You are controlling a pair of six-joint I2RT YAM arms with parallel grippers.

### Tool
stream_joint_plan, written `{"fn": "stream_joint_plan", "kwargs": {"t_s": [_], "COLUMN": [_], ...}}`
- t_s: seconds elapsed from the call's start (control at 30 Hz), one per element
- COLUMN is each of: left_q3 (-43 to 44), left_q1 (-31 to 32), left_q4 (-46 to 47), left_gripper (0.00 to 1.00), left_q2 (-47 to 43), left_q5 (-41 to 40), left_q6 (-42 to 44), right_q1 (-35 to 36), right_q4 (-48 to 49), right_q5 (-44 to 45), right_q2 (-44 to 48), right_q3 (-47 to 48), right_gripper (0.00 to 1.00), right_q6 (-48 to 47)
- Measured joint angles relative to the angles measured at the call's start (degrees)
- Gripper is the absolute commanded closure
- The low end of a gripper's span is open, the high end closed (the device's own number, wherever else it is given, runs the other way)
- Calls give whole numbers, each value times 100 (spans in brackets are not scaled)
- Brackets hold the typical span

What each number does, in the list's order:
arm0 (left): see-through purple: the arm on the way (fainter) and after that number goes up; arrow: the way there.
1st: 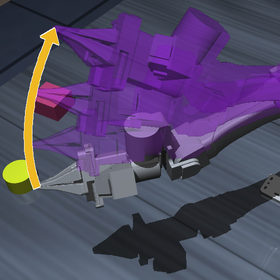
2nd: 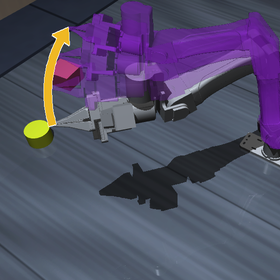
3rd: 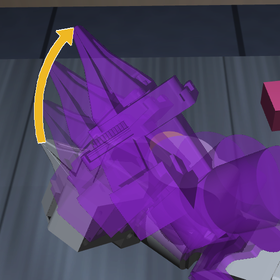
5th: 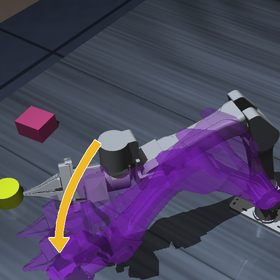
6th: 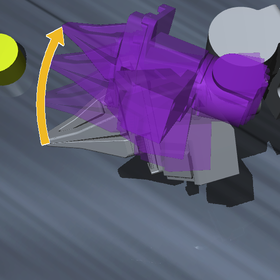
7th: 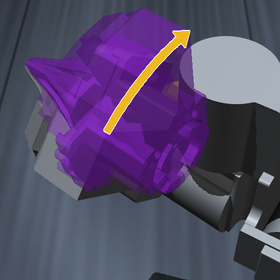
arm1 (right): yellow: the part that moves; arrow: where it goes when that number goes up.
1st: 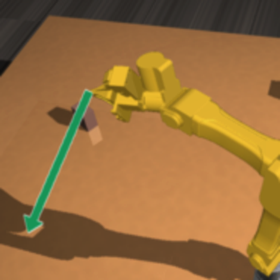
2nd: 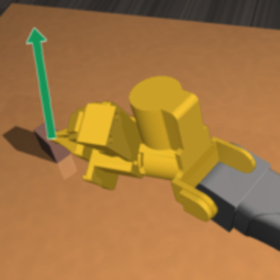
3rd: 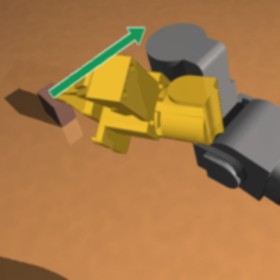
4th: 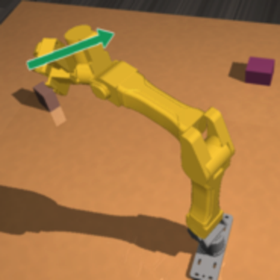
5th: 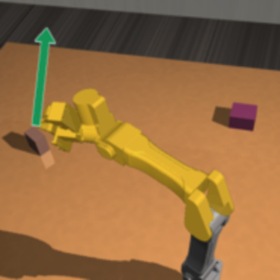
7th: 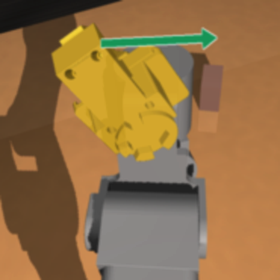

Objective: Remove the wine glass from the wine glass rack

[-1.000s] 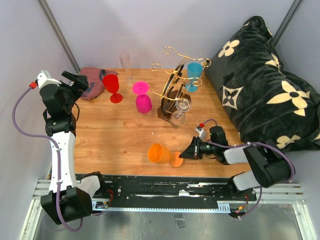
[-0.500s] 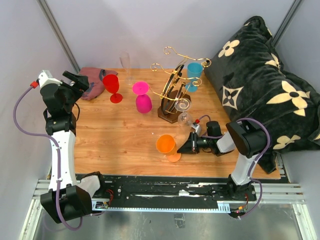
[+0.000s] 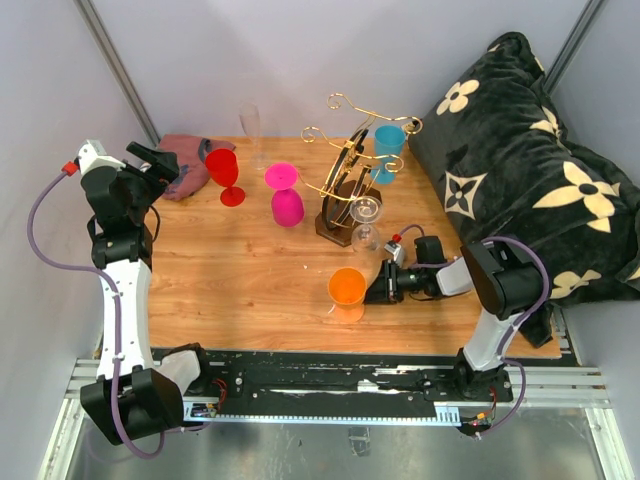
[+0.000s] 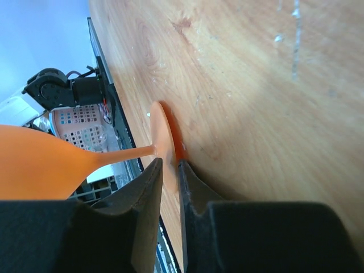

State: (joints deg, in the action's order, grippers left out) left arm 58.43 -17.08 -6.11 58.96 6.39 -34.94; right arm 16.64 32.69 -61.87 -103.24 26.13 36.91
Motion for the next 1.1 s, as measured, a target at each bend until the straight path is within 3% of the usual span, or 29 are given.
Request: {"fn": "stream_joint_plan", "kwargs": {"t_s": [0.43, 0.7, 0.8, 0.93, 1.0, 1.1], "left_q3": [0, 0, 0, 201, 553, 710], "left_q1": [2, 44, 140, 575, 778, 1025], "left_q4": [0, -2, -2, -264, -535, -658], "left_gripper": [2, 2, 8, 33, 37, 34], "left_q2": [2, 2, 2, 155, 435, 682], "left_q5": [4, -9, -22, -26, 175, 505], "left_q6": [2, 26, 81, 275, 372, 452], "right_q1": [-133, -229, -234, -227, -227, -227], "right_q4": [-380, -1650, -2529, -3934, -4535, -5101], "right_q5": [472, 1965, 2909, 3943, 4341, 4719], "right_q2": [483, 1862, 2739, 4120, 4660, 5080], "right_q3": [-68, -149, -166, -2, 339, 892], "right_gripper": [68, 64, 64, 63, 62, 62], "right_q6": [-87, -415, -645, -883, -1056, -1298]}}
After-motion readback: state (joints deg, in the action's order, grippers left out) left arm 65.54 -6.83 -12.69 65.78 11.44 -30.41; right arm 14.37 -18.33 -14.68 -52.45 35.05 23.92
